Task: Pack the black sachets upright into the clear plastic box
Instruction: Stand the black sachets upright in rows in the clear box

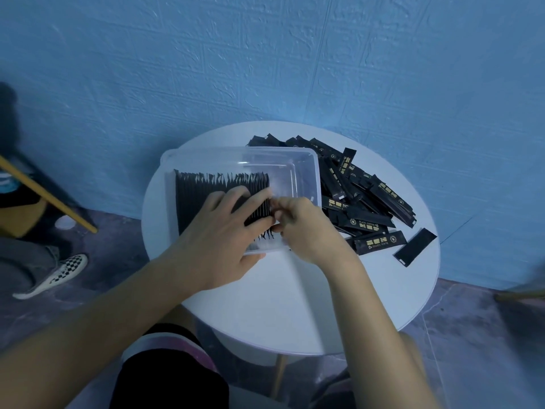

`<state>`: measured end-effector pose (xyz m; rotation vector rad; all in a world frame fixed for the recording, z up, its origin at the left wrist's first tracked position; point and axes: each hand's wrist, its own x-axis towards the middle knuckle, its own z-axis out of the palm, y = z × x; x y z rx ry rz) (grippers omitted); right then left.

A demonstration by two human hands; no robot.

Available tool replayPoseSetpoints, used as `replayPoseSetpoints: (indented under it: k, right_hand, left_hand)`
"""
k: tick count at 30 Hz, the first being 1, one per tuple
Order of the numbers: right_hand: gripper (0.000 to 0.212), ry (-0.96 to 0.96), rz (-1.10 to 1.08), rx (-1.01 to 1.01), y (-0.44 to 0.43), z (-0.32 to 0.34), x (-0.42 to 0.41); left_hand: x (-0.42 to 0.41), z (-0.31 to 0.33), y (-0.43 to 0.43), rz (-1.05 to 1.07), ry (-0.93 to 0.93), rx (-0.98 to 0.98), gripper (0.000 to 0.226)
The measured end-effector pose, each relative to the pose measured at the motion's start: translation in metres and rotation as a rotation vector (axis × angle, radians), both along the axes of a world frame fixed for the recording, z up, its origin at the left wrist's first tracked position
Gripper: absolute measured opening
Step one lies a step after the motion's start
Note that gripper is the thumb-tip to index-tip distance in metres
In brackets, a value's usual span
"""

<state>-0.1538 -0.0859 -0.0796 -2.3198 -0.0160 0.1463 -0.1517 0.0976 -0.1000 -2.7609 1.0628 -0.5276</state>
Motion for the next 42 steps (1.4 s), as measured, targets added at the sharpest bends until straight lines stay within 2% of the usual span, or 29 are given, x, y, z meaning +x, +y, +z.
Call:
replayPoseSetpoints:
  k: [3,10,12,17,19,22,26,29,34,36,39,40,42]
  right_hand:
    - [0.027,0.009,0.023,-0.010,-0.001,0.004,-0.002]
    - [0.040,-0.008,0.030,0.047,-0.009,0.009,-0.011]
    - [0.031,-0.076,0.011,0.148,-0.017,0.010,-0.019]
    - [0.030,-0.130,-0.089,0.603,-0.050,0.013,-0.045]
    - [0.026,-0.102,-0.174,0.656,-0.068,0.010,-0.053]
    - [0.024,-0.170,-0.328,0.509,-0.102,-0.007,-0.059]
    - [0.026,-0.342,-0.514,-0.173,-0.144,-0.028,-0.065]
    - [0.040,-0.345,-0.532,-0.352,-0.160,-0.038,-0.069]
    - [0.045,-0.291,-0.472,-0.364,-0.151,-0.044,-0.076]
    - [0.042,-0.256,-0.417,-0.231,-0.143,-0.044,-0.079]
    - [0.042,-0.231,-0.354,0.076,-0.136,-0.039,-0.081]
    - [0.042,-0.264,-0.348,0.079,-0.139,-0.037,-0.081]
    - [0.039,-0.348,-0.359,-0.103,-0.149,-0.037,-0.079]
  left_hand:
    - [0.000,-0.002,0.001,-0.015,0.013,-0.030,0.054]
    - [0.004,-0.003,0.002,-0.023,0.074,-0.043,0.055]
    - [0.005,-0.002,0.002,-0.021,0.088,-0.050,0.055]
    - [0.004,-0.004,0.002,-0.013,0.095,-0.049,0.052]
    - [0.004,-0.003,0.001,-0.006,0.100,-0.050,0.052]
    - [0.004,-0.001,0.001,0.001,0.110,-0.047,0.053]
    - [0.006,-0.001,0.001,0.009,0.119,-0.032,0.054]
    - [0.007,0.000,0.001,0.012,0.123,-0.026,0.055]
    - [0.006,-0.001,-0.001,0.019,0.110,-0.027,0.055]
    - [0.006,-0.001,-0.001,0.018,0.110,-0.025,0.055]
    - [0.007,0.000,-0.001,0.016,0.113,-0.032,0.055]
    - [0.007,-0.001,-0.001,0.015,0.113,-0.033,0.055]
    - [0.008,-0.001,-0.001,0.018,0.116,-0.034,0.055]
